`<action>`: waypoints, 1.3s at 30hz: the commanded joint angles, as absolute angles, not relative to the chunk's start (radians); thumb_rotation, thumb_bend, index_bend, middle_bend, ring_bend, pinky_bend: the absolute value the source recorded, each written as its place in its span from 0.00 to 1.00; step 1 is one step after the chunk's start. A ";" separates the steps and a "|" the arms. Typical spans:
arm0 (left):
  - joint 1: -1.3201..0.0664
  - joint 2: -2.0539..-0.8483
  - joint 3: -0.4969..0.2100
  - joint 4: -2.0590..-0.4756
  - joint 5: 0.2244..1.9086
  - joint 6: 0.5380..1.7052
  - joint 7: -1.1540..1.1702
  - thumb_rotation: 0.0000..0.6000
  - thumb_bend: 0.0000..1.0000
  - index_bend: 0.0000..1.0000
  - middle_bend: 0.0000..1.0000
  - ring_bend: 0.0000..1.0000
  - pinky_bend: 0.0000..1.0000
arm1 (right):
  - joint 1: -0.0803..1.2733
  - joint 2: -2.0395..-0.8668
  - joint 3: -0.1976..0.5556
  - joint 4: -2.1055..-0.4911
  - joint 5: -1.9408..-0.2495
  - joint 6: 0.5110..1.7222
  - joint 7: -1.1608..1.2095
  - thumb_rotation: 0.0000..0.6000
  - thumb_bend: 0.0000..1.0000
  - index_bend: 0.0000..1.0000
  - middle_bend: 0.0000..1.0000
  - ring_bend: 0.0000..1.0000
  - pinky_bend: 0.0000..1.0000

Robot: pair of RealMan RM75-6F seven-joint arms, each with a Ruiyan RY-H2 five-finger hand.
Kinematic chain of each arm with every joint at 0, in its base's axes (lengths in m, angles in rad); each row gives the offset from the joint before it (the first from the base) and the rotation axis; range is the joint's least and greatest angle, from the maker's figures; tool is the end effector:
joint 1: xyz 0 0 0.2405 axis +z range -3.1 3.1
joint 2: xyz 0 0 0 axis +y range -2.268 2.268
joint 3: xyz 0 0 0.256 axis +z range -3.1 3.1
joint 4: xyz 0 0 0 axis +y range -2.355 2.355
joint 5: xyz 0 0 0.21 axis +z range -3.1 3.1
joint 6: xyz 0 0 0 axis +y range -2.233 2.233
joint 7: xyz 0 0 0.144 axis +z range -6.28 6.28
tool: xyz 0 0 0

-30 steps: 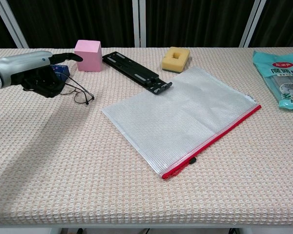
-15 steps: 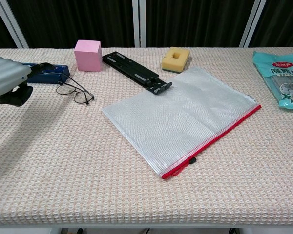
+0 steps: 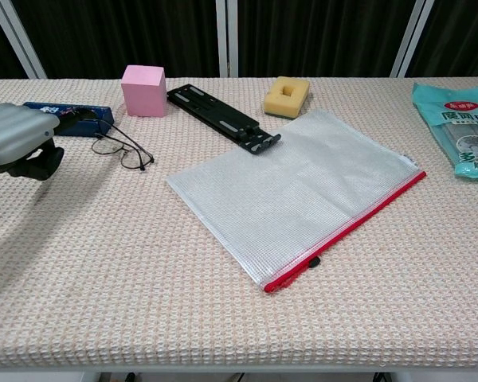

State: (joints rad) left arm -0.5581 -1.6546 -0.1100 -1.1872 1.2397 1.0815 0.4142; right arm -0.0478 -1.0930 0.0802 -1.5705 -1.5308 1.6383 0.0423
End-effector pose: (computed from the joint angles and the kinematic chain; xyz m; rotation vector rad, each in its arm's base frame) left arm -0.2431 0.3240 -0.0194 -1.7550 -0.7391 -0.6968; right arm -0.3262 -0.1437 0.1938 1.2481 -0.8071 0.9156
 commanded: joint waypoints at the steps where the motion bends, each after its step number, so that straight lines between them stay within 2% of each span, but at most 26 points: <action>1: -0.561 -1.659 -0.113 -1.182 1.236 1.076 0.415 1.00 0.68 0.00 0.91 0.94 0.91 | -0.048 -1.093 0.080 -1.571 -1.531 1.639 0.041 1.00 0.44 0.00 0.00 0.00 0.00; 22: -0.589 -1.680 -0.116 -1.149 1.169 0.980 0.463 1.00 0.70 0.00 0.91 0.94 0.91 | -0.046 -1.096 0.079 -1.568 -1.519 1.625 0.038 1.00 0.44 0.00 0.00 0.00 0.00; 39: -0.603 -1.683 -0.122 -1.155 1.121 0.953 0.501 1.00 0.70 0.00 0.91 0.94 0.91 | -0.043 -1.103 0.077 -1.558 -1.517 1.616 0.044 1.00 0.44 0.00 0.00 0.00 0.00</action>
